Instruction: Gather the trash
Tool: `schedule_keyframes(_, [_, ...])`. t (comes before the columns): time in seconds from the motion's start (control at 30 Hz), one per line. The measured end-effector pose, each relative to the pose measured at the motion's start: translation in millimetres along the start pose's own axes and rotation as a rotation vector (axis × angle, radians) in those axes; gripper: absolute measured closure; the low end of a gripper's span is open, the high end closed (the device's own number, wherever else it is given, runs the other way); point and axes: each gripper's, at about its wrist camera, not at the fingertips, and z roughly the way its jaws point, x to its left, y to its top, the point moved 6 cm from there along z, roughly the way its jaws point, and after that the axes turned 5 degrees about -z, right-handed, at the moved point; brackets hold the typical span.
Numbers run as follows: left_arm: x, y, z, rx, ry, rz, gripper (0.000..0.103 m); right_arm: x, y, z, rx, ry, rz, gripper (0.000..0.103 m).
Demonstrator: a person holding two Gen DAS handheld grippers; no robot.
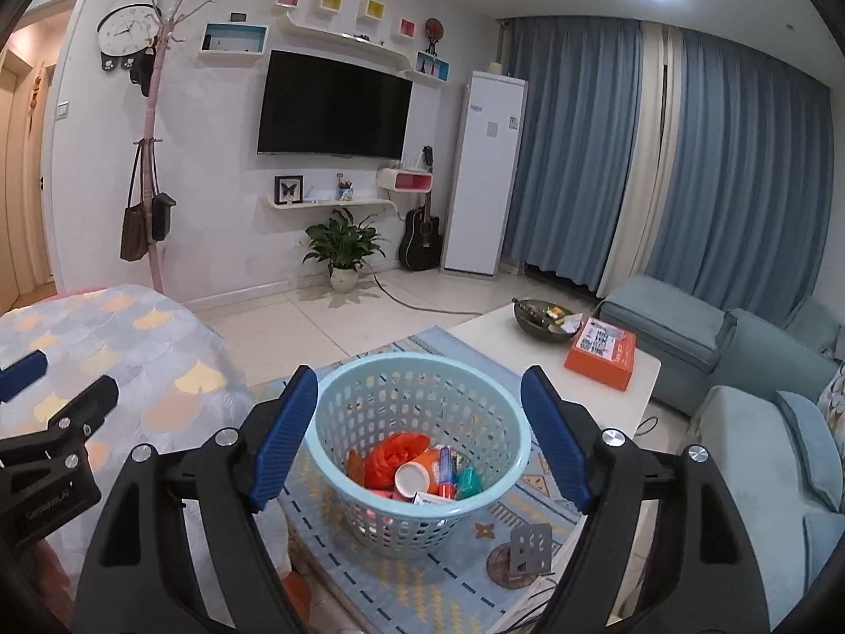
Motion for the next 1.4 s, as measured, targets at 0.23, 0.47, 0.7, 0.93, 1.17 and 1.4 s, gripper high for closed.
schedule_keyframes(0.23, [5, -4, -2, -0.004, 0.005, -0.012, 0.011, -2, 0, -6, 0.021, 0.021, 0.041, 0.028])
schedule_keyframes(0.47, [5, -7, 2, 0.017, -0.015, -0.015, 0.008, -15, 2, -15, 0.014, -0.025, 0.053, 0.027])
schedule_keyframes(0.7, [7, -7, -1, 0.015, -0.045, -0.037, 0.008, -24, 0, -10, 0.033, -0.056, 0.087, 0.025])
schedule_keyframes(0.93, [16, -6, 1, 0.039, -0.065, -0.091, 0.008, -21, -3, 2, 0.039, -0.058, 0.087, 0.019])
schedule_keyframes(1.17, [17, -6, -3, 0.012, -0.017, -0.078, 0.008, -18, -3, 14, 0.056, -0.039, 0.079, 0.019])
schedule_keyframes(1.4, [20, -3, -4, 0.012, -0.006, -0.084, 0.008, -11, -6, 19, 0.055, -0.012, 0.066, 0.019])
